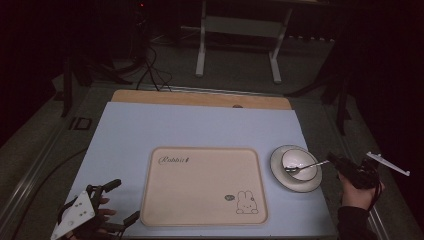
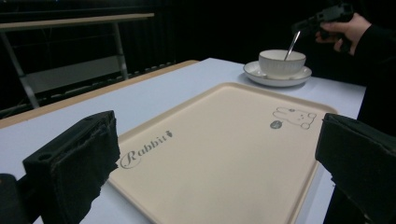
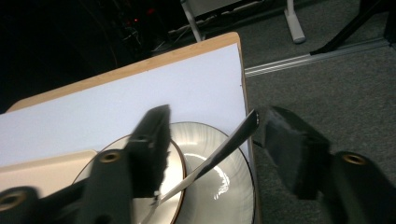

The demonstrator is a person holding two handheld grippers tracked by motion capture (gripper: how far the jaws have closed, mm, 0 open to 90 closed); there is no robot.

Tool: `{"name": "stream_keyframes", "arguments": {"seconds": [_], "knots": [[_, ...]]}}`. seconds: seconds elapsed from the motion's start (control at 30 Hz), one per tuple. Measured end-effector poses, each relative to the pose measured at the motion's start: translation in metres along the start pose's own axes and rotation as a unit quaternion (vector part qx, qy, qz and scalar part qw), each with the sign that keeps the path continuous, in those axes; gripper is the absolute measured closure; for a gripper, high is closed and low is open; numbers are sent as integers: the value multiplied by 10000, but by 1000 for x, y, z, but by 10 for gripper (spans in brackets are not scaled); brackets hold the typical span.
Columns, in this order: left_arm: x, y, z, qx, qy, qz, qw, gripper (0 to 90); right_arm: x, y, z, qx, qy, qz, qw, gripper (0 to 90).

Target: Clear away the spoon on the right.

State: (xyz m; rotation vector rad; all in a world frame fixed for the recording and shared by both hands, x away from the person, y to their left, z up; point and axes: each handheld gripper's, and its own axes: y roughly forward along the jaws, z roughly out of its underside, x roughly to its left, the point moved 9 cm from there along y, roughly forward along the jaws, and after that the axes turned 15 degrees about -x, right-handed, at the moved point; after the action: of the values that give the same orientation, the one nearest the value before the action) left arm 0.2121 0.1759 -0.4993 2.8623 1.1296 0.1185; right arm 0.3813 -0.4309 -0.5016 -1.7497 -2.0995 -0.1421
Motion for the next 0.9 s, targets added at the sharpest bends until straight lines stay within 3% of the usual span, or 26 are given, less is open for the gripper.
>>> {"name": "stream_keyframes", "arguments": {"seconds": [0.03, 0.13, 0.17, 0.37, 0.4, 0.63, 0.67, 0.9], "knots": [[-1, 1, 0, 6, 21, 7, 10000, 0, 0, 0, 0, 11, 33, -93, 10000, 516], [-2, 1, 0, 21, 37, 12, 10000, 0, 0, -1, -2, -6, 157, -187, 9997, 583], [-1, 1, 0, 10, 33, 13, 10000, 0, 0, -1, -3, -17, 232, -245, 9994, 657], [-1, 1, 0, 11, 33, 11, 10000, 0, 1, -2, -7, -9, 222, -293, 9993, 783], [-1, 1, 0, 9, 34, 13, 10000, 0, 2, -3, -8, 19, 272, -365, 9990, 845], [-1, 1, 0, -2, 23, 1, 10000, 0, 9, -3, -12, 33, 256, -534, 9982, 876], [-1, 1, 0, -10, 26, 4, 10000, 0, 16, -4, -17, -12, 199, -670, 9976, 892], [-1, 0, -1, -24, 23, -2, 10000, 0, 28, -3, -21, 110, 25, -758, 9971, 898]]}}
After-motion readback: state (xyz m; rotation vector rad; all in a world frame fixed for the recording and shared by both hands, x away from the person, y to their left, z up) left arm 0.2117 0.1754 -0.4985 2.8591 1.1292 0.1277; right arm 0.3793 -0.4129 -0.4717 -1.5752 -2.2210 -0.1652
